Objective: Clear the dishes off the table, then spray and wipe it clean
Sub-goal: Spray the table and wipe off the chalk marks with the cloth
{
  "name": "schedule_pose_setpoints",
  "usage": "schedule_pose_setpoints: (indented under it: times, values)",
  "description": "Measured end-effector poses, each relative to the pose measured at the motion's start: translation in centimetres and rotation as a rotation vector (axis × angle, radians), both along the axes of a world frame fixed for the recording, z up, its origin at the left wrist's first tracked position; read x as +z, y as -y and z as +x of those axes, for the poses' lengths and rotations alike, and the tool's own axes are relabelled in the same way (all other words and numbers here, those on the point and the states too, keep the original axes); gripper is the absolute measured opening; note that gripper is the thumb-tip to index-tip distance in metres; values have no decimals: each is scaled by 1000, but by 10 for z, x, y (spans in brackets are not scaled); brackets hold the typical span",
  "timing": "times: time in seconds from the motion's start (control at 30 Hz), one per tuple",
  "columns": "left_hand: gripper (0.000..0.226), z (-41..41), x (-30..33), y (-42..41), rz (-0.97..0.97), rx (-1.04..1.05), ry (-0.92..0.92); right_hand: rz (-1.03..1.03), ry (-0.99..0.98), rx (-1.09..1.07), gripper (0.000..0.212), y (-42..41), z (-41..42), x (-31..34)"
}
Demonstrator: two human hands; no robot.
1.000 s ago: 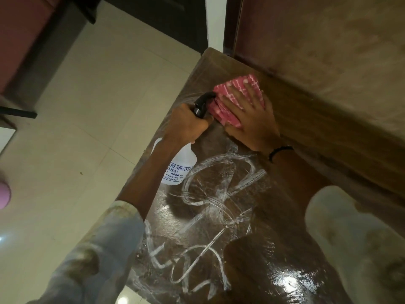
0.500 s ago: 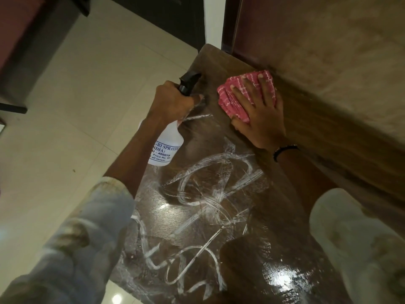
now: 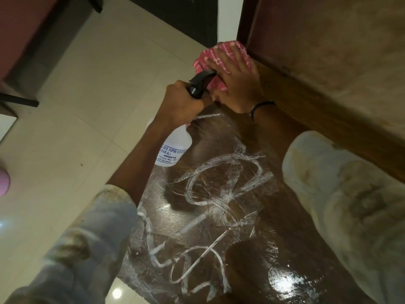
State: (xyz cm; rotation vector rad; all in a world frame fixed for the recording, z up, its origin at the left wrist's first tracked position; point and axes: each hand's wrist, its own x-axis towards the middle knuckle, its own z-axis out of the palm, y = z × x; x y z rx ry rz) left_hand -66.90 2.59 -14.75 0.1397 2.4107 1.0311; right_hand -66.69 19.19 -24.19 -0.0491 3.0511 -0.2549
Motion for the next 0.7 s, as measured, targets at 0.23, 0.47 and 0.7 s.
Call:
schedule_pose_setpoints:
  times: [0.23, 0.47, 0.7]
  values:
    - [37, 7, 5, 5, 24, -1, -22, -18, 82, -64, 63, 27, -8, 11]
    - [23, 10, 11, 12, 81, 72, -39, -52, 57, 59, 76, 11, -24, 13]
    - [15, 7, 10, 17, 109, 109, -35, -70, 5, -20, 72, 37, -4, 8]
